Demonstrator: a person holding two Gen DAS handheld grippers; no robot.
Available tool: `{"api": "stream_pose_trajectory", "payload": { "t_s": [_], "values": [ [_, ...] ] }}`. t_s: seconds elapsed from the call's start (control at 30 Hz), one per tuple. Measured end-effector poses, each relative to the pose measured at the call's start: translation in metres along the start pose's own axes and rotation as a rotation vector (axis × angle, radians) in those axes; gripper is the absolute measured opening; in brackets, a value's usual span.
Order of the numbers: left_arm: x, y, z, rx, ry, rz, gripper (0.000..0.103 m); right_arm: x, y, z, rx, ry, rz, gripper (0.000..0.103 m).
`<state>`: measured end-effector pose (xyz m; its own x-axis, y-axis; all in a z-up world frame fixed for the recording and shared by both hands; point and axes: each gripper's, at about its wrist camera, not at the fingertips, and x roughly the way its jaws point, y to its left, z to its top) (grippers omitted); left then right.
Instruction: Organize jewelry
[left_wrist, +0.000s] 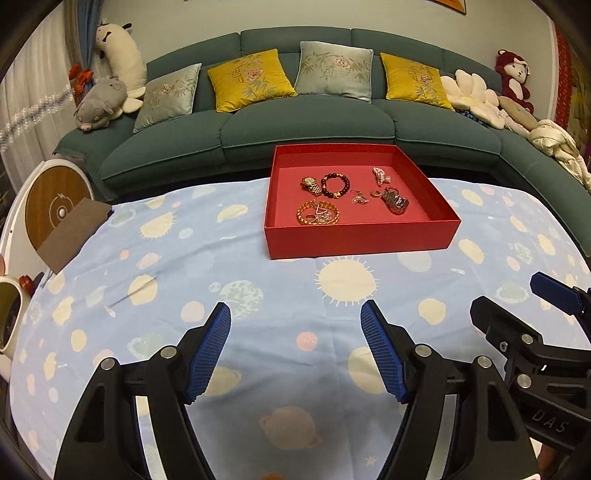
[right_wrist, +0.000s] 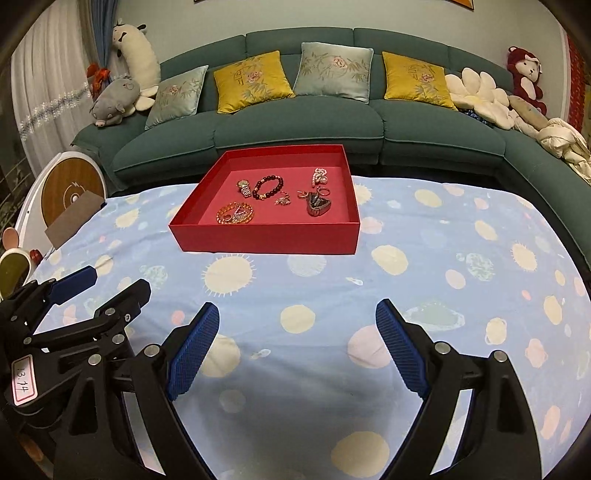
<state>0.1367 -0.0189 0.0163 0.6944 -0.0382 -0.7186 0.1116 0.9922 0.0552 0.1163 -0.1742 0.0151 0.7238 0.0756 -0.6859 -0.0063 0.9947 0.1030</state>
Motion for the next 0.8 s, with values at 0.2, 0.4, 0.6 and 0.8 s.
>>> {"api": "stream_pose_trajectory", "payload": {
  "t_s": [0.2,0.4,0.6,0.8],
  "values": [
    [0.002,0.007,-0.002,-0.022,-0.003,0.02,0.07,0.005,0.009,0.002,-0.014,0.005,-0.005,0.084],
    [0.0,0.01,-0.006,-0.025,-0.015,0.039,0.07,0.005,0.013,0.0,-0.021,0.001,-0.006,0.084],
    [0.001,0.012,-0.006,-0.033,-0.009,0.041,0.07,0.003,0.015,-0.001,-0.024,-0.002,-0.009,0.084],
    [0.002,0.012,-0.006,-0.04,-0.009,0.041,0.07,0.004,0.015,-0.002,-0.024,-0.002,-0.009,0.084]
  ]
}}
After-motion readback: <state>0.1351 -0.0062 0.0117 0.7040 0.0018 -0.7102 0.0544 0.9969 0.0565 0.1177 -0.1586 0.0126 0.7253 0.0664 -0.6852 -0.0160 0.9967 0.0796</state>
